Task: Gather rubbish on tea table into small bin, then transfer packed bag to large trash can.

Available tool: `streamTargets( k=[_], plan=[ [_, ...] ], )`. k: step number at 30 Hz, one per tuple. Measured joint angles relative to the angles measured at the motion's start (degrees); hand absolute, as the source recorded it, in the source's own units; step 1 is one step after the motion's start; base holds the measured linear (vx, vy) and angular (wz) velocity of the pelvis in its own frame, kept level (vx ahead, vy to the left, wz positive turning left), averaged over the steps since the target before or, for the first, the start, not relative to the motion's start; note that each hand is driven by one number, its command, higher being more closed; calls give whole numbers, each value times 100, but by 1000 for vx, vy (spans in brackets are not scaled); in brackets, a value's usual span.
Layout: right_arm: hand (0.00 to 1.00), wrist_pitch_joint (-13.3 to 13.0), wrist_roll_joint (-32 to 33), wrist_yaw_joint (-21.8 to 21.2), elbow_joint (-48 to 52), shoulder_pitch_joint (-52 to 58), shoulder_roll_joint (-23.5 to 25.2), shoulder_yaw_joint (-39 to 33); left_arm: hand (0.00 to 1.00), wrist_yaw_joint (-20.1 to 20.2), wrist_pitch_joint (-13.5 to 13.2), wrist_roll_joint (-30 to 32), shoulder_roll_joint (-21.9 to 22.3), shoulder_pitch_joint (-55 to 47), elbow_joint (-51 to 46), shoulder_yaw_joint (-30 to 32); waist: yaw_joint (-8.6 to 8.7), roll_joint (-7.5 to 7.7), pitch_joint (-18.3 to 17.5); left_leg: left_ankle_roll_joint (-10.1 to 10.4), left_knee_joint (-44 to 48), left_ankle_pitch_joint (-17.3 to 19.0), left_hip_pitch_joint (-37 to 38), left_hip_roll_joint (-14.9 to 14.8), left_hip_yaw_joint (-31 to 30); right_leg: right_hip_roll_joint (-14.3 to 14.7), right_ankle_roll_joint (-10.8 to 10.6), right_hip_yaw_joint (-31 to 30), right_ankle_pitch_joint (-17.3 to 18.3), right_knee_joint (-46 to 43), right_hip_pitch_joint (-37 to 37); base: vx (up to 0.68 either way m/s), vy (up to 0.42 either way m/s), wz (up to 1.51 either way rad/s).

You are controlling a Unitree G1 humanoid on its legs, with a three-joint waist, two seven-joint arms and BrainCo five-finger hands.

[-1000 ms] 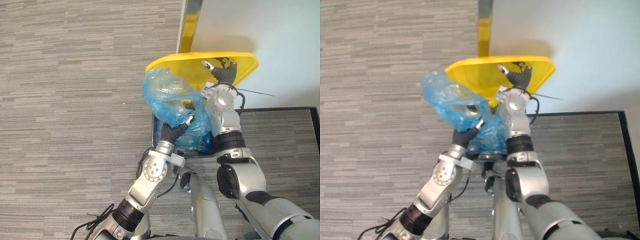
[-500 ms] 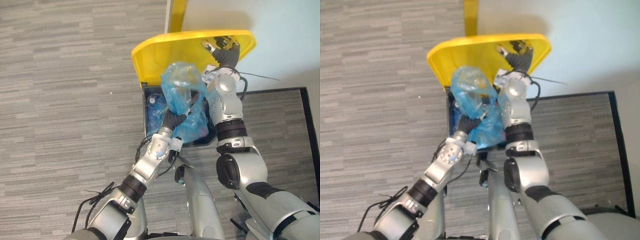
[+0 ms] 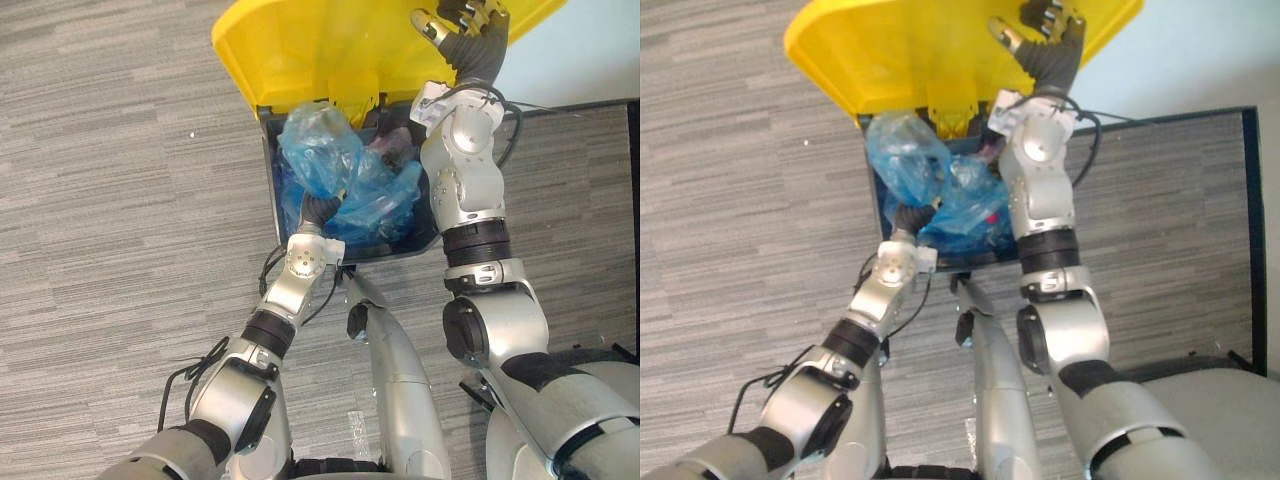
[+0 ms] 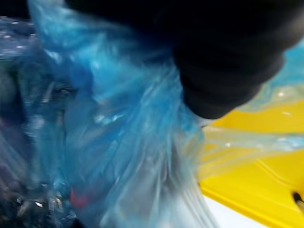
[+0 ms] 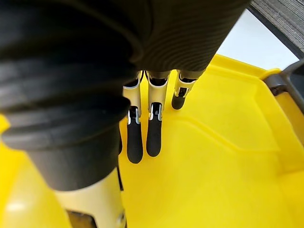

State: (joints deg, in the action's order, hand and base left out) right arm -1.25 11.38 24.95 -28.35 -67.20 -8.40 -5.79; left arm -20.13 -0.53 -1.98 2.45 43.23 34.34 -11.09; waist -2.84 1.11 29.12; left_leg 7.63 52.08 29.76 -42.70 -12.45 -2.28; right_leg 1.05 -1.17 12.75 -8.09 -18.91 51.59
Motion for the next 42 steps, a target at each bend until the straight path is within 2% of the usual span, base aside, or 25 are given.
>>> streamTargets(
  k=[4,11,14,18,20,24,28,31,34,36,37,38,39,40,41,42],
  plan=[
    [0,-36,0,13,76,-60,-71,87,0,-13,108,156,-10,-4,90,130,-1,0,0,0,13,3,-137,19,18,-7,18,-36,-33,-3,151,-33,-62,-2],
    [0,30,-4,8,62,-79,-68,155,0,-98,117,248,5,6,114,121,9,-1,-1,5,-10,-2,-82,29,18,-16,40,-35,-17,-42,126,-5,-71,1],
    [0,153,-12,-11,-97,-72,-38,156,0,-106,118,239,-3,-79,78,123,5,-4,-3,5,-41,-4,121,35,16,-17,47,-31,-10,-35,-75,-17,-73,0],
    [0,174,-74,-119,-153,233,65,165,0,-109,112,236,-4,-553,-429,118,-43,-5,-19,-2,-209,-13,632,51,10,-27,97,-18,29,33,-561,-21,-55,6],
    [0,167,-274,-191,-1,789,174,164,0,-112,92,241,6,-1011,-803,106,-87,-8,-224,-61,-328,-48,782,106,5,-80,132,-14,68,37,-681,-27,-61,13],
    [0,167,-522,-350,292,1725,191,256,0,-109,88,350,-138,-1639,-1305,117,-150,-17,-262,-68,-531,-120,1228,176,-68,-169,112,79,167,17,-1095,-26,-63,18],
    [0,190,-1026,-481,712,2970,195,256,0,-90,49,535,-176,-2452,-1804,154,-242,-24,-390,-90,-708,-193,1718,342,-153,-376,123,149,373,-197,-1486,-57,-41,23],
    [0,192,-1367,-652,783,3960,486,290,0,-46,26,530,-165,-3260,-1891,469,-299,-28,-542,-111,-881,-202,2265,407,-120,-444,65,123,461,-226,-1938,-40,2,4],
    [0,219,-1617,-850,1057,5152,717,438,0,159,34,495,-156,-4063,-1887,698,-322,0,-741,-172,-1062,-247,2752,486,-42,-557,-165,105,506,-241,-2326,-47,41,0],
    [0,228,-1736,-945,1194,5682,857,452,0,255,57,463,-131,-4309,-1741,875,-326,40,-839,-199,-1527,-498,3016,442,-17,-617,-426,154,612,-54,-2525,-97,-19,2],
    [0,241,-1819,-1052,1149,6042,920,573,0,313,83,455,-74,-4515,-1497,1202,-261,68,-984,-62,-2127,-875,3306,375,70,-681,105,-53,903,-1349,-2294,-58,-92,12],
    [0,239,-1824,-1109,1137,6217,935,590,0,337,100,443,-42,-4582,-1349,1321,-217,103,-1048,-25,-2342,-1004,3409,377,62,-718,157,-158,1070,-1878,-2306,24,-112,31],
    [0,213,-1829,-1168,1084,6538,991,582,0,374,114,418,0,-4739,-1146,1491,-149,191,-1205,24,-2547,-1098,3528,418,29,-775,74,-314,1184,-2254,-2576,51,-92,34],
    [0,162,-2052,-1225,856,6938,1091,514,0,417,152,415,21,-4911,-886,1726,-126,298,-1496,53,-2582,-1072,3466,462,-2,-588,39,-407,1780,-1248,-3062,49,-91,8],
    [0,149,-2129,-1263,632,6963,1109,460,0,426,180,408,67,-4900,-649,1860,-158,179,-1562,-11,-2681,-1110,3490,367,-23,-419,19,-369,1637,-844,-3186,51,-51,-38],
    [0,156,-2273,-1289,270,7024,1068,267,0,487,241,415,100,-4922,-330,1914,-172,12,-1723,-252,-2995,-1303,3508,154,19,-283,-162,-224,1462,-511,-3317,61,-73,-52]
  ],
)
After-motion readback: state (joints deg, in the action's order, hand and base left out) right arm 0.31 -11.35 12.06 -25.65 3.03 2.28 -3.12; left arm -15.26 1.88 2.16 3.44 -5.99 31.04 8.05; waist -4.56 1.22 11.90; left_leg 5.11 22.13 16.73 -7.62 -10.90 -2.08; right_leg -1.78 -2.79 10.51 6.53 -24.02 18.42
